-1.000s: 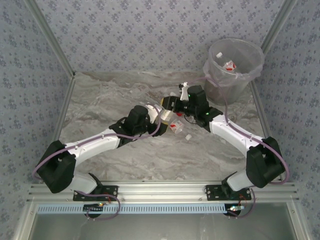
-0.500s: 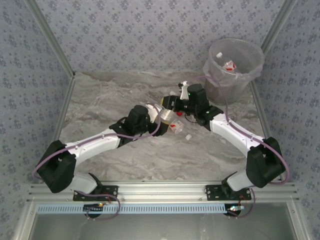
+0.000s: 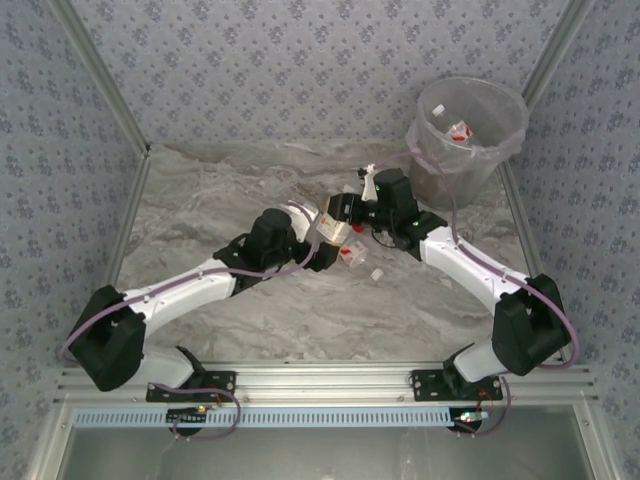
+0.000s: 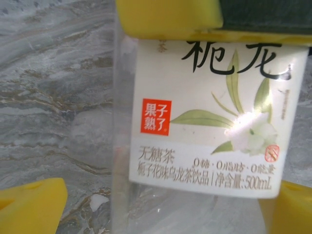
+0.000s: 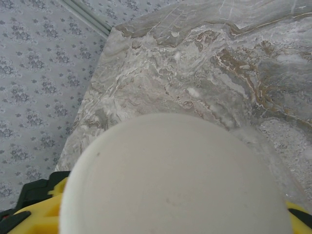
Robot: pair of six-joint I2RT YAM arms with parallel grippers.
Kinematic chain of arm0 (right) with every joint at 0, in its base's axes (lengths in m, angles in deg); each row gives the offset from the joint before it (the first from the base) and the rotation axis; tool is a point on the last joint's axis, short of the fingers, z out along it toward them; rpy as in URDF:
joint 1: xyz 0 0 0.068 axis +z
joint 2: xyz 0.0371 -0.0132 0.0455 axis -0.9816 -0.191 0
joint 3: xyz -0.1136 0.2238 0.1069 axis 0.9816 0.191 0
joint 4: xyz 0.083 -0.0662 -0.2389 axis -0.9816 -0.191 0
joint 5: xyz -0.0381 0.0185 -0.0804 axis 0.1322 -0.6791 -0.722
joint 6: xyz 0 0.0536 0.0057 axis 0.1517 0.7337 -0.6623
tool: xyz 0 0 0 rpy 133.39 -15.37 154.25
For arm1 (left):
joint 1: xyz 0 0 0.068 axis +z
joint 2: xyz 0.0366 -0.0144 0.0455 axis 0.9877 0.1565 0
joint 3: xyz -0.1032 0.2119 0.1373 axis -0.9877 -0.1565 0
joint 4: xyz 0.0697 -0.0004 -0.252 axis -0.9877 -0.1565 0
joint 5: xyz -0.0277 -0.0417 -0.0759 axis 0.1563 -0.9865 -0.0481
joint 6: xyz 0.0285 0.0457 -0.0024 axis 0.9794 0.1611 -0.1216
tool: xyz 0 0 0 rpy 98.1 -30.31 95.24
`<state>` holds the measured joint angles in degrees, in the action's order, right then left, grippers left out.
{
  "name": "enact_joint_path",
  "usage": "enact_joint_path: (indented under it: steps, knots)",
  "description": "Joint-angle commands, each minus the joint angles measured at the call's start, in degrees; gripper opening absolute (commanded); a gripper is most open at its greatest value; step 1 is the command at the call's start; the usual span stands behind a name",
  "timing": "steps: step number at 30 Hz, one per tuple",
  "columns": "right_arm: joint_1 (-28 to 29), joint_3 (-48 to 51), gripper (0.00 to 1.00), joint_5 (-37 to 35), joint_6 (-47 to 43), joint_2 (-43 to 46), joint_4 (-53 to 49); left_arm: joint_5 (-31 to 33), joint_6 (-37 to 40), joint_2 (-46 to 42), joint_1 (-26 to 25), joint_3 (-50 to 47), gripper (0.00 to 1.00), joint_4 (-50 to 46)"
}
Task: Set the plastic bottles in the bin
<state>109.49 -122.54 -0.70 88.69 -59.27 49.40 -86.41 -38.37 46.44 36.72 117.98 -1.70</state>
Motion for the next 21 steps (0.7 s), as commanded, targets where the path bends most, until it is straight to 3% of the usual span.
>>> enact_joint_path:
  steps: [1,21]
  knots:
    - [-0.9,-1.9,0.00,-2.1,-2.0,1.4,-2.5,3.3,-2.5,-3.7,1.9,-2.0,0.99,4.0]
    - [-4.5,-7.4,0.00,-6.0,-7.9,4.4,-11.6,15.4,-4.9,-13.4,4.1,-9.2,0.99,7.4]
